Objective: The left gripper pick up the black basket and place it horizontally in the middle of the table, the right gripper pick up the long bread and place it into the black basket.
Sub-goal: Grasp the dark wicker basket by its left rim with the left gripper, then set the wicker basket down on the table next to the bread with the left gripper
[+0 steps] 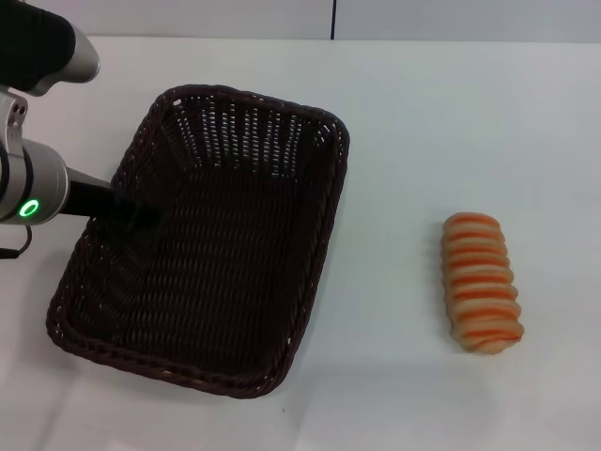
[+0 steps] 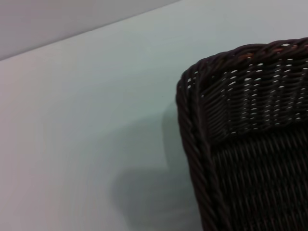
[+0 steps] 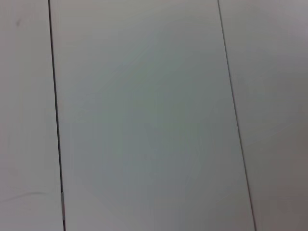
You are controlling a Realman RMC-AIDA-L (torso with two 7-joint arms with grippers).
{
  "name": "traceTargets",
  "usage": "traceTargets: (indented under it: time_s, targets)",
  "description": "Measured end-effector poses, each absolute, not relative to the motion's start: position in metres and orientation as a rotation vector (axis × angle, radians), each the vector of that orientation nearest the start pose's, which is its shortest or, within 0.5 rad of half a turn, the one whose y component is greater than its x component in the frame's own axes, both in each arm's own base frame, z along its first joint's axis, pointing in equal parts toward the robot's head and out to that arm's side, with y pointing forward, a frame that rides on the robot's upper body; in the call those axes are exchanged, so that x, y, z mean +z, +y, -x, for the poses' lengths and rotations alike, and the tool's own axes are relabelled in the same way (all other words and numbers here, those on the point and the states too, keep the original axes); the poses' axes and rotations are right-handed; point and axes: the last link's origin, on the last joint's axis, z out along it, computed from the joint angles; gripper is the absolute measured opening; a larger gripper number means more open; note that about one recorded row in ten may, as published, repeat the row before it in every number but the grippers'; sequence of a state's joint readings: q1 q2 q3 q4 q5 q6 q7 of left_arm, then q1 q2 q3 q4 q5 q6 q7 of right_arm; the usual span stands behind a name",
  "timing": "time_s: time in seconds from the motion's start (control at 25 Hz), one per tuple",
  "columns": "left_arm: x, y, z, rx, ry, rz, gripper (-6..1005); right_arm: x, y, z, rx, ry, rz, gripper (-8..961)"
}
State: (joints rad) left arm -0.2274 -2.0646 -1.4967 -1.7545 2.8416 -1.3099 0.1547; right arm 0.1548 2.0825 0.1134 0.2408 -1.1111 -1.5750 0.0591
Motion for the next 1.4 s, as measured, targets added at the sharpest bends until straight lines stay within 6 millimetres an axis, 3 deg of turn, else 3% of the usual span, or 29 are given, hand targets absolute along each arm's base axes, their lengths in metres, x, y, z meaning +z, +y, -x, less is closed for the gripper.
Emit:
traceTargets:
  time_s: [0.16, 0.36, 0.68, 0.72, 1.08, 1.4]
  targets:
    - [0.026, 0.319, 0.2, 0.315, -0.978, 2.149, 684, 0.032, 0.19, -0.402, 0.591, 0.625, 0.976, 844]
    - [0.017, 0.322, 0.191, 0.344, -0.91, 2.267, 464, 0.033, 0.19, -0.402, 0.59, 0.624, 0.969, 844]
    - [0.021, 0.345, 0.172, 0.287, -0.745, 2.454, 283, 0.033, 0.192, -0.401, 0.595, 0.621, 0.97, 845]
    - [0.025, 0.359, 0.169, 0.243, -0.725, 2.513, 260, 0.033, 0.192, -0.401, 0.595, 0.621, 0.97, 845]
    - [0.028, 0.396, 0.154, 0.189, -0.537, 2.758, 218, 0.035, 0.187, -0.4, 0.603, 0.607, 0.946, 845]
    - [0.017, 0.399, 0.139, 0.147, -0.368, 2.961, 202, 0.034, 0.183, -0.398, 0.614, 0.602, 0.935, 844]
